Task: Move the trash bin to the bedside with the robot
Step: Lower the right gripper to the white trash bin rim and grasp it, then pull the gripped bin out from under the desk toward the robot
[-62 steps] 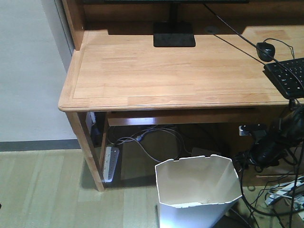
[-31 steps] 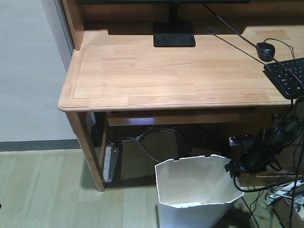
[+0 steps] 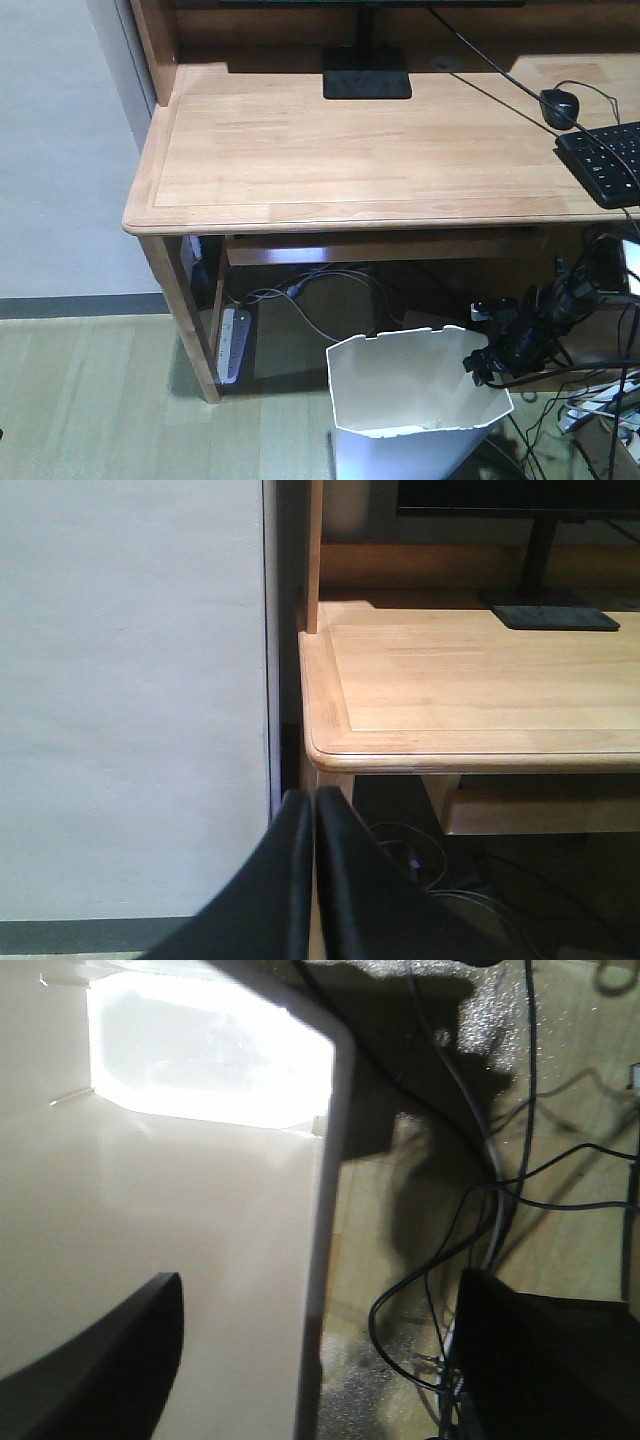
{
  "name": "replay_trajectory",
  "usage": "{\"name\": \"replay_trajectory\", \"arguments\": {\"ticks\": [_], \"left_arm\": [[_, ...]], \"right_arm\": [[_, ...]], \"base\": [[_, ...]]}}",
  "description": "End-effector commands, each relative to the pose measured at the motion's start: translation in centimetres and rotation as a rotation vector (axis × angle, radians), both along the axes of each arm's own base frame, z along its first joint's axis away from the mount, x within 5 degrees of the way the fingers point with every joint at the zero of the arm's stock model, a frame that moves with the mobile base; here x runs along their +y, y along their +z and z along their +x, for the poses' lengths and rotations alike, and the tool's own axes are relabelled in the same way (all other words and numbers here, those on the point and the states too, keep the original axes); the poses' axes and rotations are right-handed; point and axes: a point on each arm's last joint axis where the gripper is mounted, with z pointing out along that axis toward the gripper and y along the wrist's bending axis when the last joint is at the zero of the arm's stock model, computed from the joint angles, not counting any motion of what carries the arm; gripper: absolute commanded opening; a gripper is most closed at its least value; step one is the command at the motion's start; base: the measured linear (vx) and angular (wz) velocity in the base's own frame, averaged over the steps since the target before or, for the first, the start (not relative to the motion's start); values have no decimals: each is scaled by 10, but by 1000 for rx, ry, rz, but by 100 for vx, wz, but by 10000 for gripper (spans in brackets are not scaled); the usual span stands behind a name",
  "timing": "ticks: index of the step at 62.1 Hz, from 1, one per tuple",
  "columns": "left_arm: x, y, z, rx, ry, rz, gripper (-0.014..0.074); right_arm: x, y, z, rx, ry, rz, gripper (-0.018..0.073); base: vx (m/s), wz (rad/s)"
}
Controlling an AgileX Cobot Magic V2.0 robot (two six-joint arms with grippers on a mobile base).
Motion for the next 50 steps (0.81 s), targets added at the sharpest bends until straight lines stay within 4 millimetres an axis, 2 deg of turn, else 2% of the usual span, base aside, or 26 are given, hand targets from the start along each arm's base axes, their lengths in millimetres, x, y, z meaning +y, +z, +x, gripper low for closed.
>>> {"name": "replay_trajectory", "arguments": {"ticks": [1, 10, 18, 23, 31, 50], "left_arm": [[0, -3, 1, -55, 0, -19, -6], [0, -3, 1, -55, 0, -19, -6], [0, -3, 1, -55, 0, -19, -6], [0, -3, 1, -55, 0, -19, -6], [0, -3, 1, -55, 0, -19, -6], [0, -3, 1, -55, 0, -19, -6]], "right_arm": [[0, 13, 24, -36, 0, 11, 508], [12, 3, 31, -16, 18, 45, 386], [21, 2, 40, -20, -4, 98, 159], [25, 4, 42, -39, -49, 148, -17], [28, 9, 43, -40, -59, 248, -13], [15, 19, 39, -9, -119, 428, -6]], "base": [[0, 0], [0, 0], [0, 0], [0, 0], [0, 0], [0, 0]]}}
